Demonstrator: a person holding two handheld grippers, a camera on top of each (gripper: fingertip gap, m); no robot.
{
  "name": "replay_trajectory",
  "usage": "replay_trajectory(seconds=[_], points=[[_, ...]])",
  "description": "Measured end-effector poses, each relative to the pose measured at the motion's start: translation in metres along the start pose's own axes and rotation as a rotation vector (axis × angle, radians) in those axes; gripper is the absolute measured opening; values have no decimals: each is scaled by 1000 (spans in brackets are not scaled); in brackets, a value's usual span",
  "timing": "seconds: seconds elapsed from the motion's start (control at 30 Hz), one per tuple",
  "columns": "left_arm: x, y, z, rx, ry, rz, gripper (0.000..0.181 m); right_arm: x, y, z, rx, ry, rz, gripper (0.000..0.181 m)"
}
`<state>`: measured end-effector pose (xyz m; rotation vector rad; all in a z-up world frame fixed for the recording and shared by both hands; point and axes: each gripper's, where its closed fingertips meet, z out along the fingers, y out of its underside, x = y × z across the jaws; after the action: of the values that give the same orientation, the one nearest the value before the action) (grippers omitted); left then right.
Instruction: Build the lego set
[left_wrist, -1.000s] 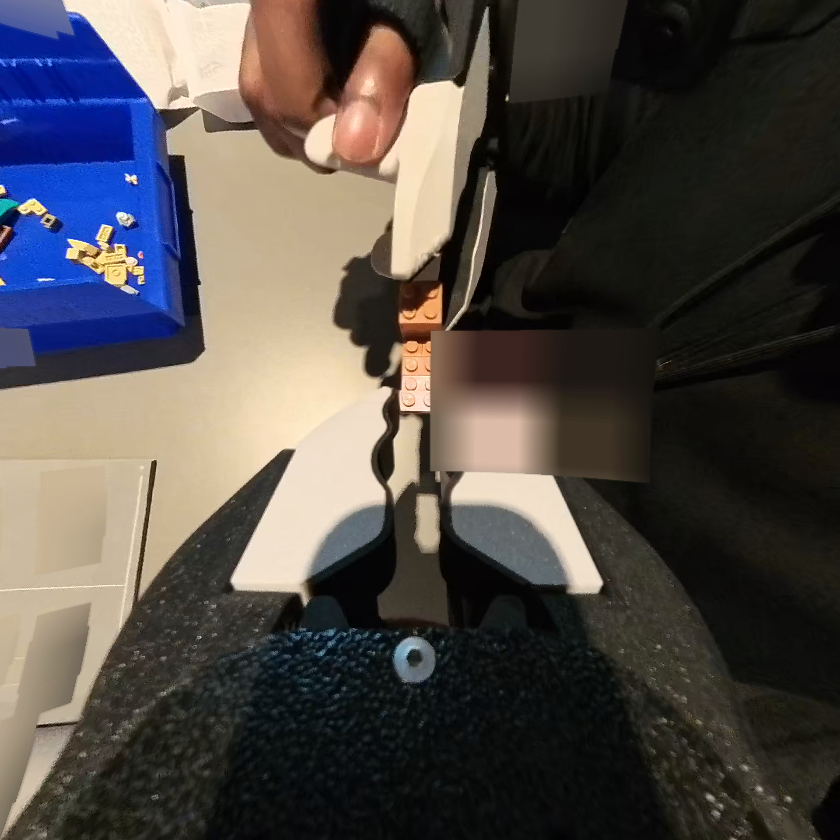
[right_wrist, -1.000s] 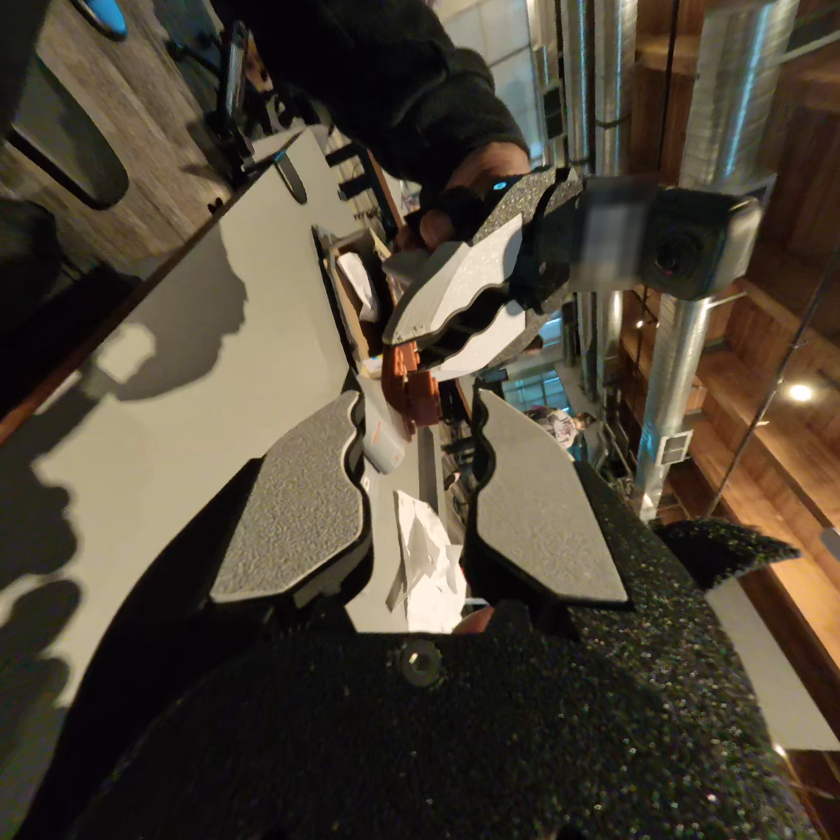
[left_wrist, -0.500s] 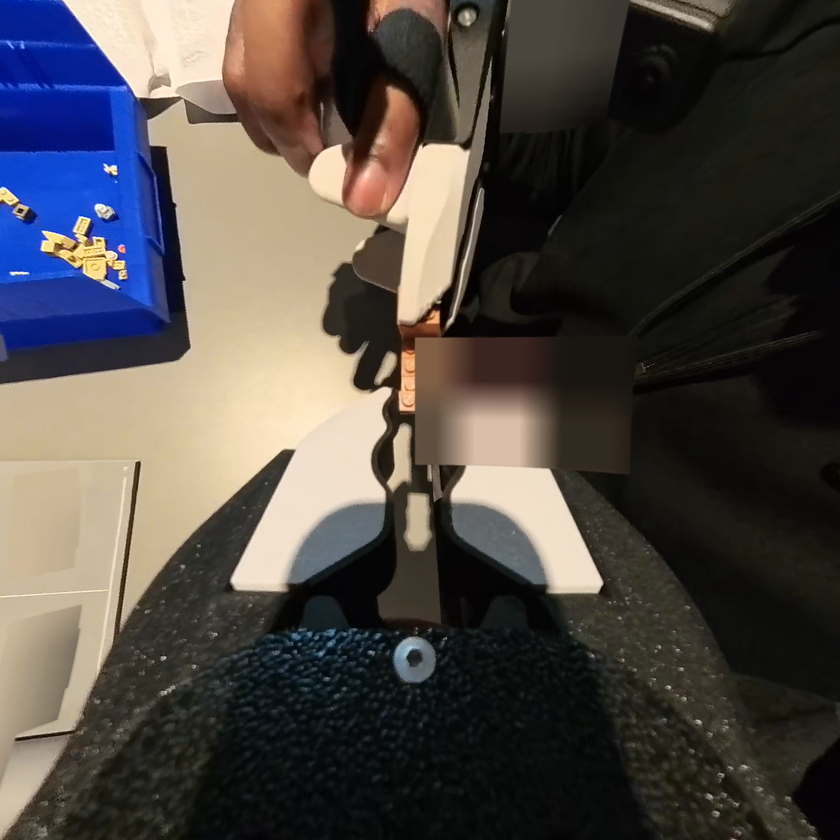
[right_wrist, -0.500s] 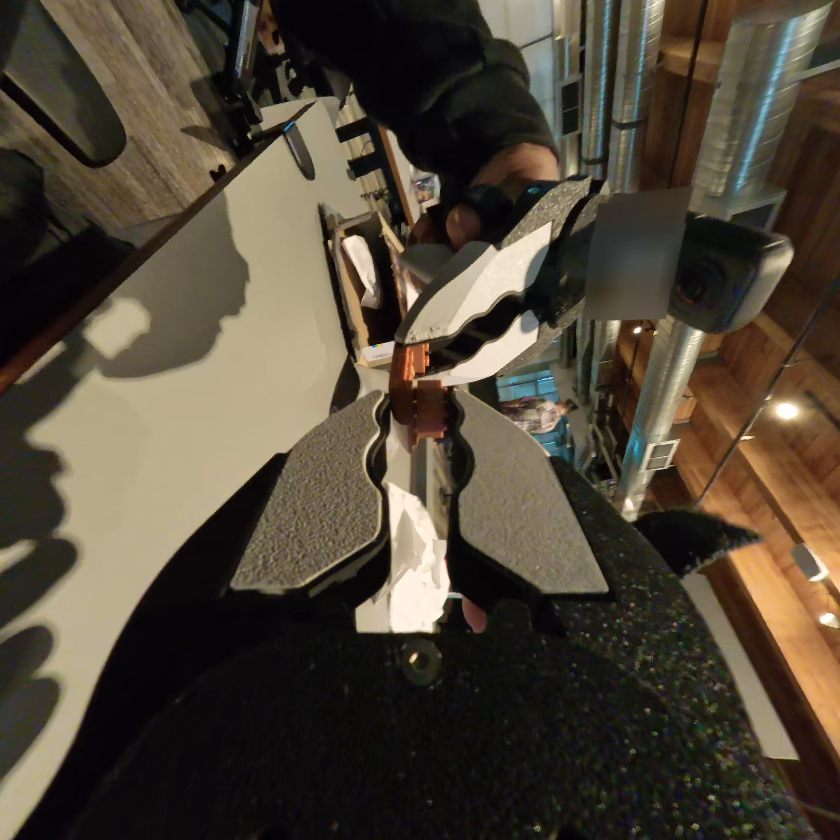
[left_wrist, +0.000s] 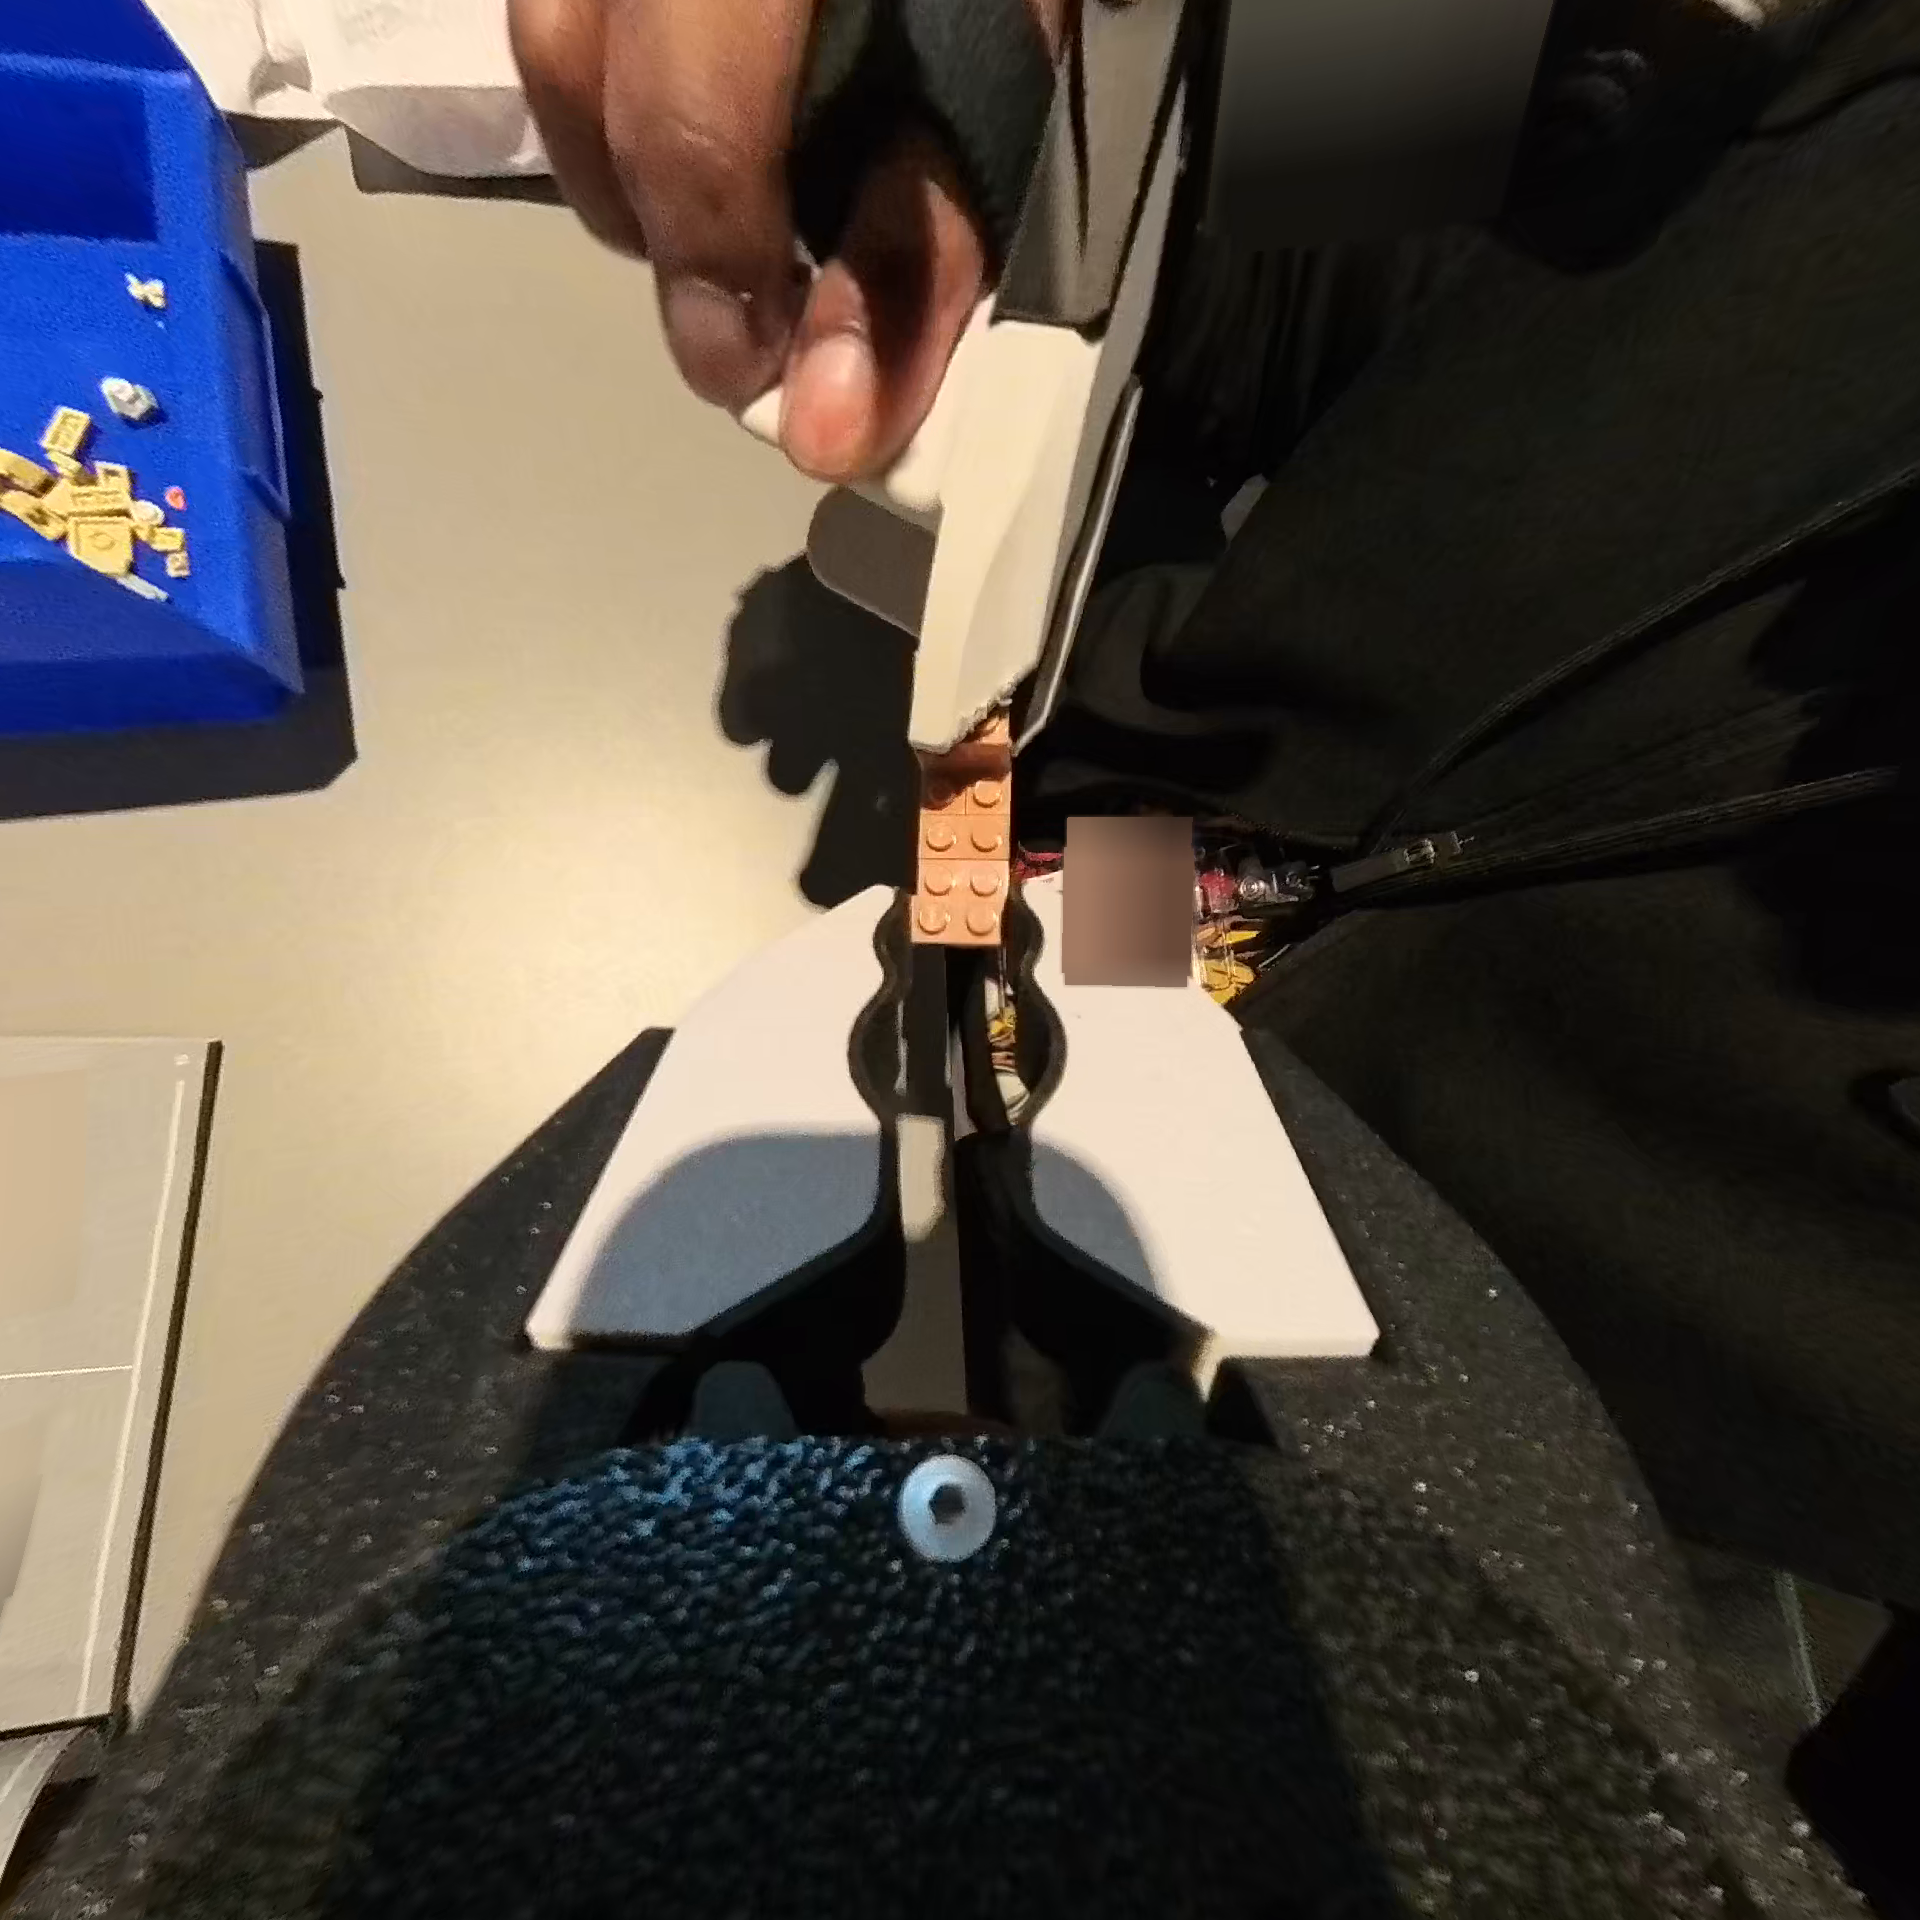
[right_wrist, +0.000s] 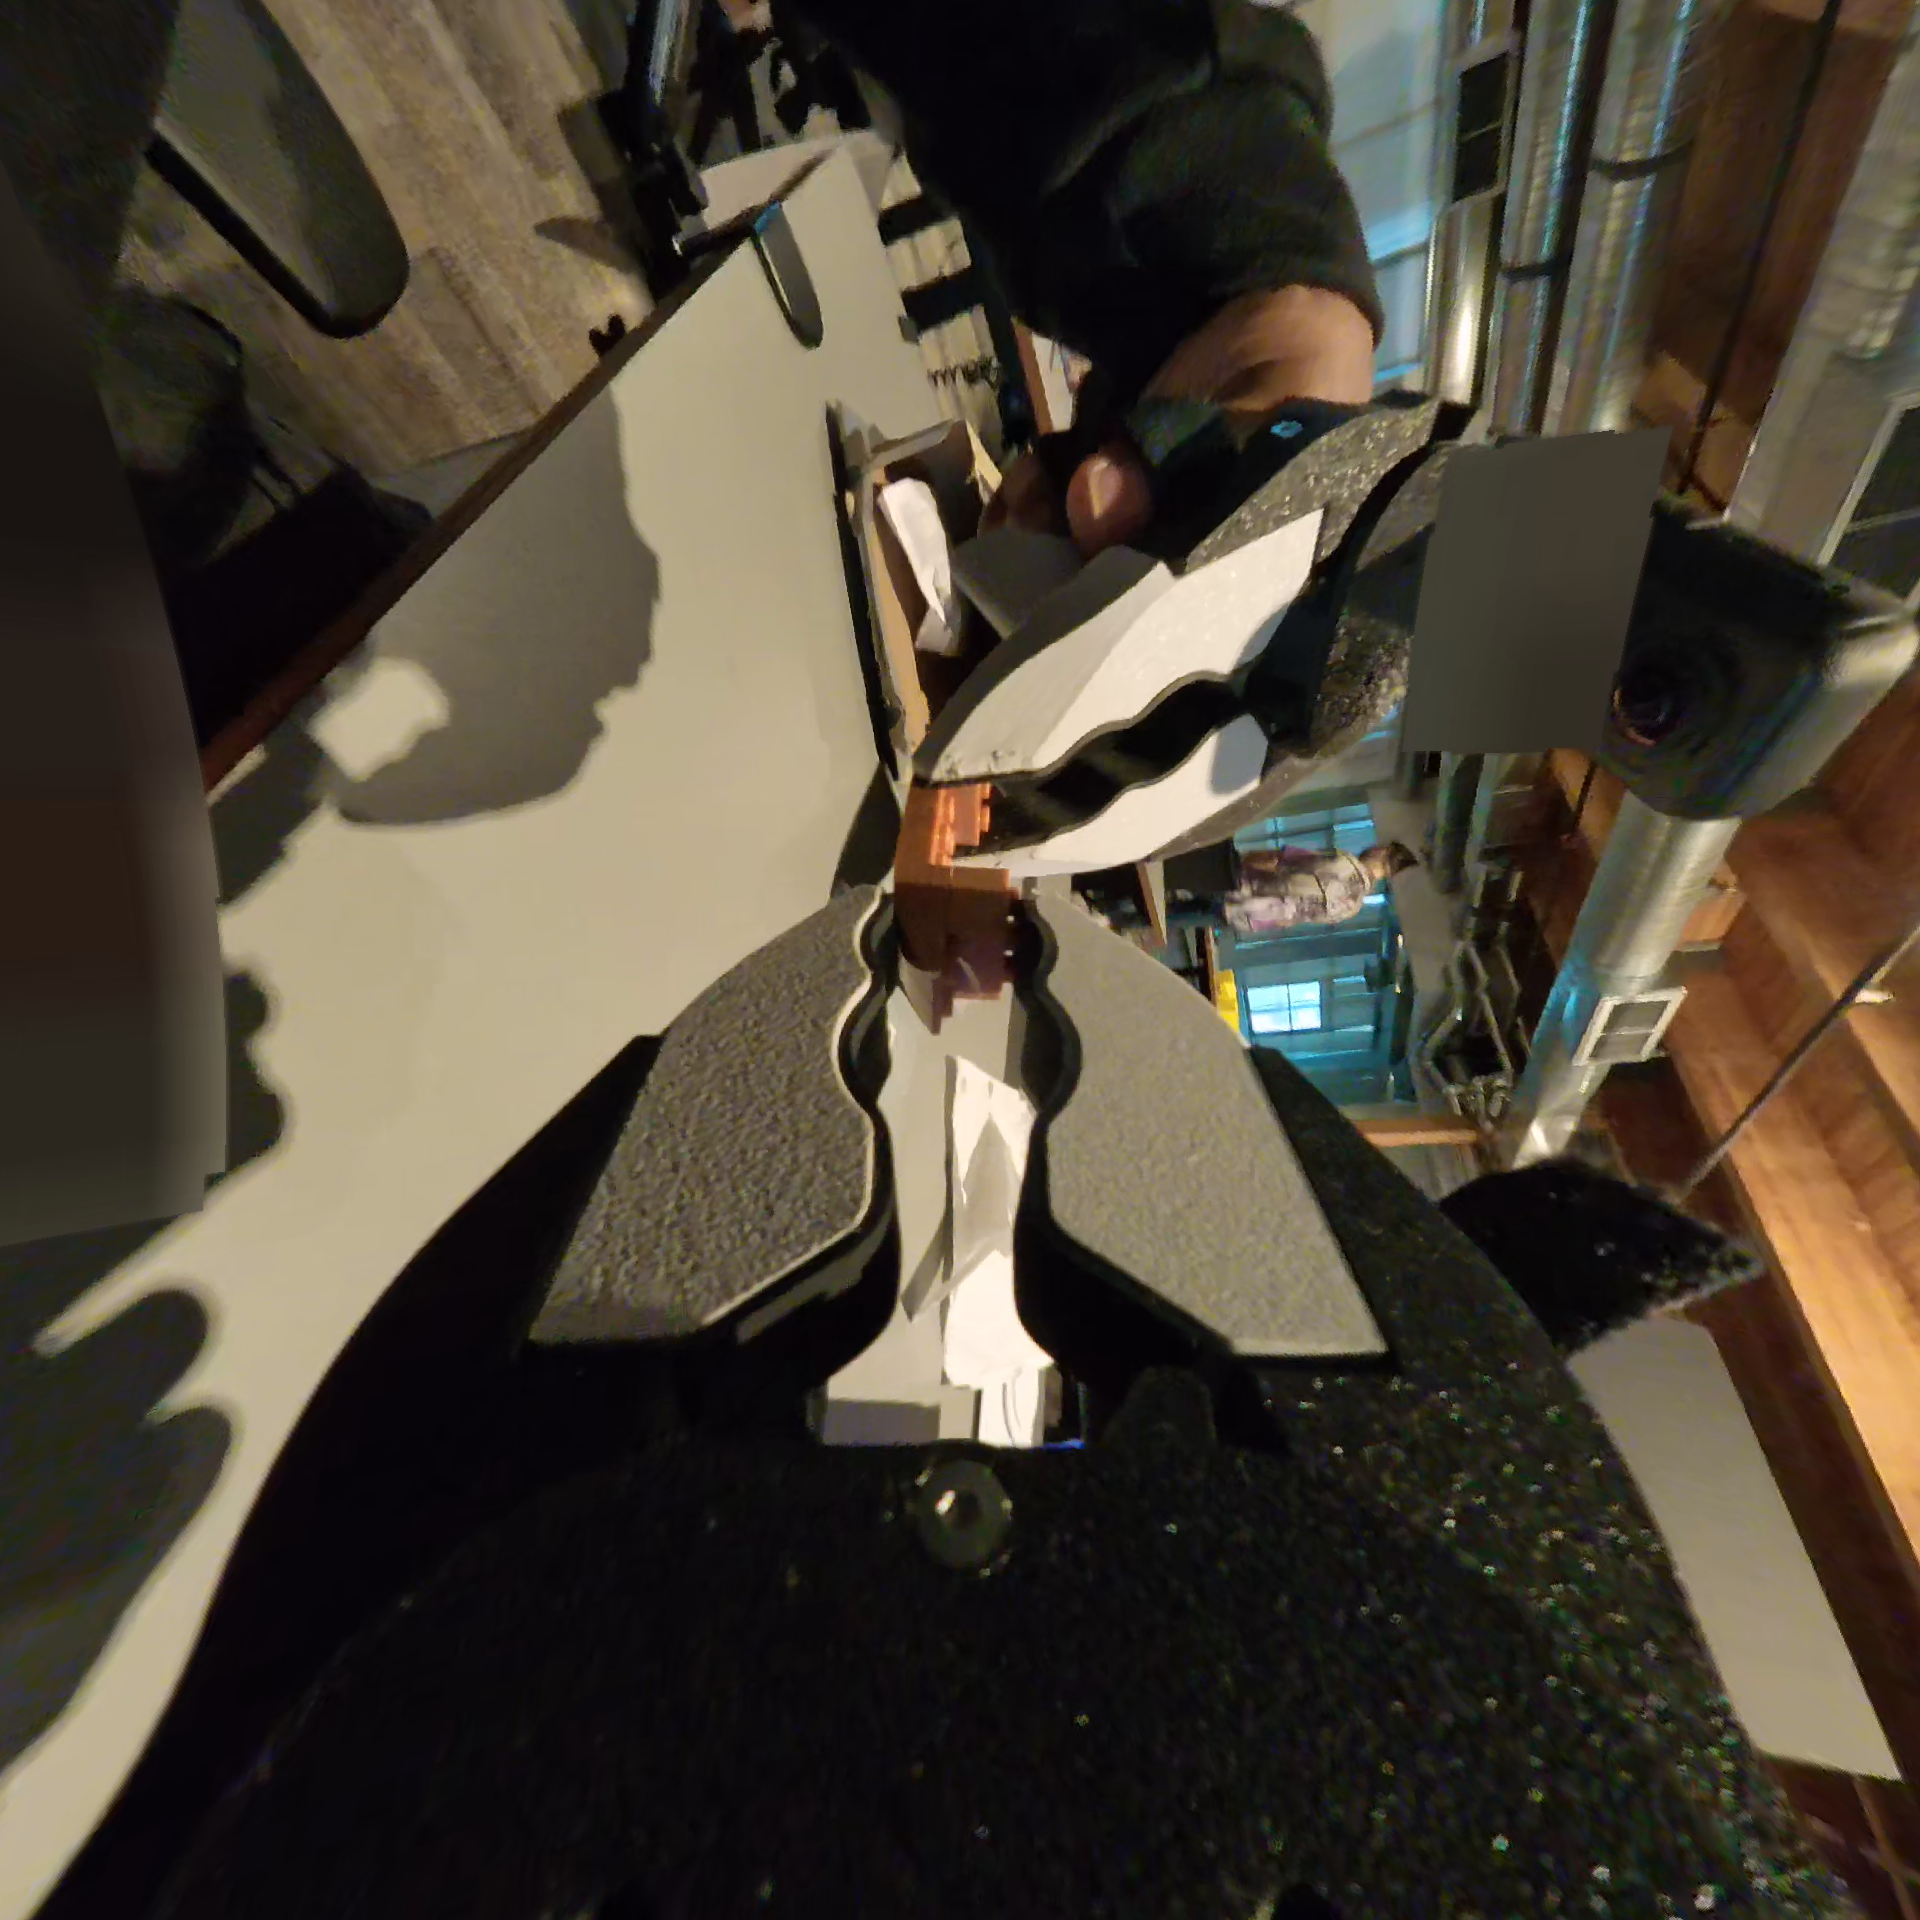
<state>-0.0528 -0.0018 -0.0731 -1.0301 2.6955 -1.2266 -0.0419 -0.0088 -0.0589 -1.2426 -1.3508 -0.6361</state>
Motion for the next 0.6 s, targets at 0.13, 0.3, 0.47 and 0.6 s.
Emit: replay_trajectory(seconds=[0.13,0.3,0.47,0.6], points=[[0,1,-1,14,4,-8,17,0,0,2,-10,-21,24,20],[-1,4,0,14,-4,-19,17,-3,0,5,-3,-34,31,20],[-6,1,-4,97,-25,-59,17,4,7,6,31,97,87,25],[-7,5,0,192,-14,-106,17,10,12,2,54,170,233,41]])
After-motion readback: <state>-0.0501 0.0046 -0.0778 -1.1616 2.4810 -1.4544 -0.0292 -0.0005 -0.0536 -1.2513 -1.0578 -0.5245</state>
